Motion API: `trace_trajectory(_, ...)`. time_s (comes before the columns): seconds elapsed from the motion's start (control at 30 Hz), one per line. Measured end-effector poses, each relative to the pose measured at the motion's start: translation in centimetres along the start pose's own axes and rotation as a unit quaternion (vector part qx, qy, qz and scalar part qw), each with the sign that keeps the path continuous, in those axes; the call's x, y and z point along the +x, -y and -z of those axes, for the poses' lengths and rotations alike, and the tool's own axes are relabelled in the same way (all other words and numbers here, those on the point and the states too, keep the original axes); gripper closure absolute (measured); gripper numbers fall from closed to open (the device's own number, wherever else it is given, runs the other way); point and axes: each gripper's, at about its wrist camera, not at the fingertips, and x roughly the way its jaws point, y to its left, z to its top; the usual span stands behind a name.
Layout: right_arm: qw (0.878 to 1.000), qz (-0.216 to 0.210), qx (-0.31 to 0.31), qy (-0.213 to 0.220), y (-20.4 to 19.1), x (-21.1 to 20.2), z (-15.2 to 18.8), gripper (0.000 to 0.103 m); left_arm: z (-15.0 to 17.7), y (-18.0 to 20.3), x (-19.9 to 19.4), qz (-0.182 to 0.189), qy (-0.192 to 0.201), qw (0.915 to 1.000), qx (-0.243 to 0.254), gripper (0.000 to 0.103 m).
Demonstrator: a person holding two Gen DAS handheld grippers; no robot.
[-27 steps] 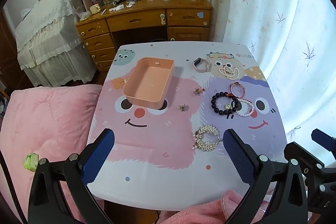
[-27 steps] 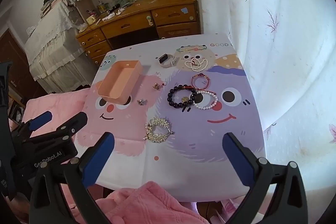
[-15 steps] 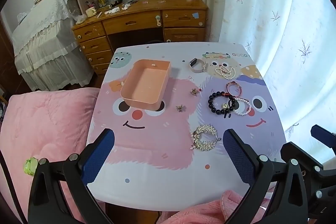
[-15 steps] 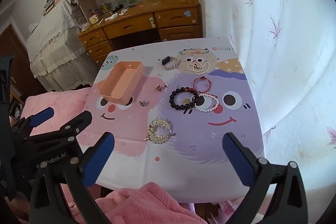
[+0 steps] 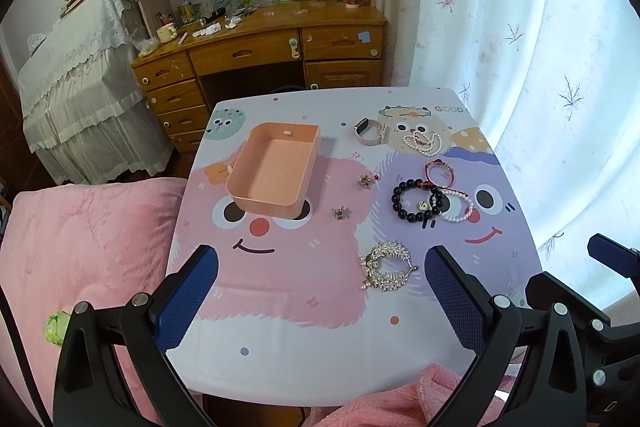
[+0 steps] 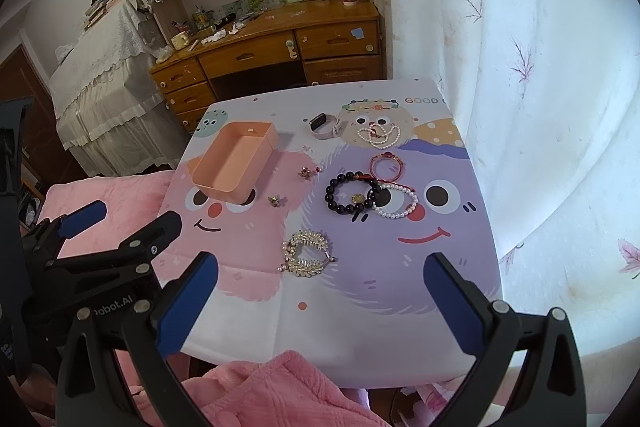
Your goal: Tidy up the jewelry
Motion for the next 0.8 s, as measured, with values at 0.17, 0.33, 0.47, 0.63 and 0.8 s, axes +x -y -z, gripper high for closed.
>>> trace_trajectory(0.17, 1.0, 0.002, -0.001, 0.003, -0.3, -0.2, 0.2, 0.0, -0.1, 0.1, 0.0, -0.001, 0.0, 1.0, 0.0, 0.001)
trace_trajectory(0.33, 1.0, 0.005, -0.003, 0.007, -0.4, -0.4, 0.0, 0.0, -0.1, 0.1, 0.0, 0.002, -0.001, 1.0, -0.001, 0.001)
trace_trajectory(0.47, 1.0, 0.012, -0.006, 0.015, -1.2, -0.7, 0.3, 0.0, -0.2, 0.0, 0.2, 0.005, -0.003, 1.0, -0.001, 0.001)
trace_trajectory(0.63, 0.999, 0.023, -0.007, 0.024, -1.6, -0.9, 0.5, 0.0, 0.1, -0.7, 0.3, 0.012, -0.008, 0.9999, -0.003, 0.001)
trace_trajectory(0.8, 0.999, 0.031, -0.01, 0.029, -2.2, -1.0, 0.9, 0.0, 0.5, -1.3, 0.6, 0.019, -0.018, 0.9997, -0.006, 0.001)
